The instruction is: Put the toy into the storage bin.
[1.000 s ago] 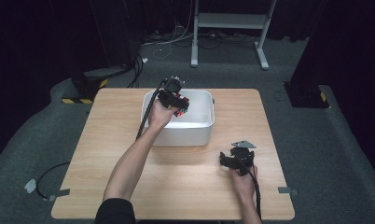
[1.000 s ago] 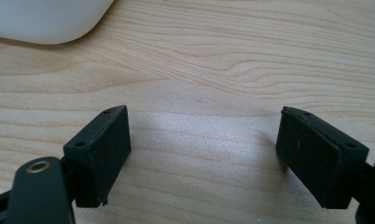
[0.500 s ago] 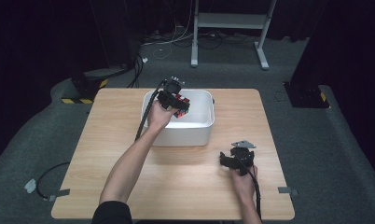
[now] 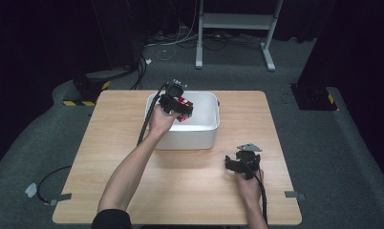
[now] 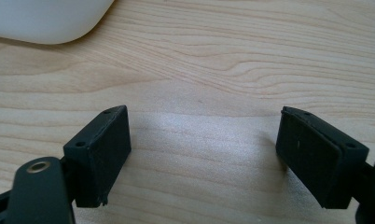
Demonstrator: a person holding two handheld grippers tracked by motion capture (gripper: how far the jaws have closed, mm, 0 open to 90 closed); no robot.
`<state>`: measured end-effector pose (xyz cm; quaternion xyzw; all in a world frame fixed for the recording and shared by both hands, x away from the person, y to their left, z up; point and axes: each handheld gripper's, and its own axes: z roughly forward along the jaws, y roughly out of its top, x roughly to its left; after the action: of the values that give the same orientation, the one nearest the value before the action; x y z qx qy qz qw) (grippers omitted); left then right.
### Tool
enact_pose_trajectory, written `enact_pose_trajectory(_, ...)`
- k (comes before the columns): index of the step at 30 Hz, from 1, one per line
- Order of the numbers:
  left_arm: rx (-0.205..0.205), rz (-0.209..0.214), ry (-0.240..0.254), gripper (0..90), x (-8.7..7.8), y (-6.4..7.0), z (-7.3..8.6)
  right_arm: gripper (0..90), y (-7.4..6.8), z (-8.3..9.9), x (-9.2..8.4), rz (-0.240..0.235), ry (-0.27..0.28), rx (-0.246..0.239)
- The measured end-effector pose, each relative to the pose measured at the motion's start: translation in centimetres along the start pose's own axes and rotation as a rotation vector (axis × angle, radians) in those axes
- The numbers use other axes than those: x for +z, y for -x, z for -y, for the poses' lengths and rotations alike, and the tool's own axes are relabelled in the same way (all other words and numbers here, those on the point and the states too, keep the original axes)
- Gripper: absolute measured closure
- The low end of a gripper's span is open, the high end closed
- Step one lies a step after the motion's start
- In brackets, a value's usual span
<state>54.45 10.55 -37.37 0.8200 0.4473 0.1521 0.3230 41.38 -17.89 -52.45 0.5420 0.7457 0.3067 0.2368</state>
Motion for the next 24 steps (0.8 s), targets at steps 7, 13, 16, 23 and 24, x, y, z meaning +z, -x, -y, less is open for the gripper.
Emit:
enact_pose_trajectory(7, 0.01, -0.005, 0.005, 33.0, -0.4, 0.3, 0.2, 17.6, 0.0, 0.0, 0.0, 0.0, 0.0, 0.0)
enact_pose_trajectory(13, 0.021, 0.006, 0.019, 33.0, -1.0, 0.8, 0.3, 17.6, 0.0, 0.0, 0.0, 0.001, 0.0, 0.0)
enact_pose_trajectory(16, 0.008, 0.013, 0.03, 33.0, -1.1, 0.8, 0.6, 17.6, 0.0, 0.0, 0.0, 0.0, 0.0, 0.0)
enact_pose_trajectory(23, 0.006, 0.013, 0.041, 33.0, -1.5, 0.7, 1.3, 17.6, 0.0, 0.0, 0.0, -0.001, 0.001, -0.002)
enact_pose_trajectory(24, 0.004, 0.016, 0.043, 33.0, -1.6, 0.8, 1.3, 17.6, 0.0, 0.0, 0.0, -0.001, 0.001, -0.002)
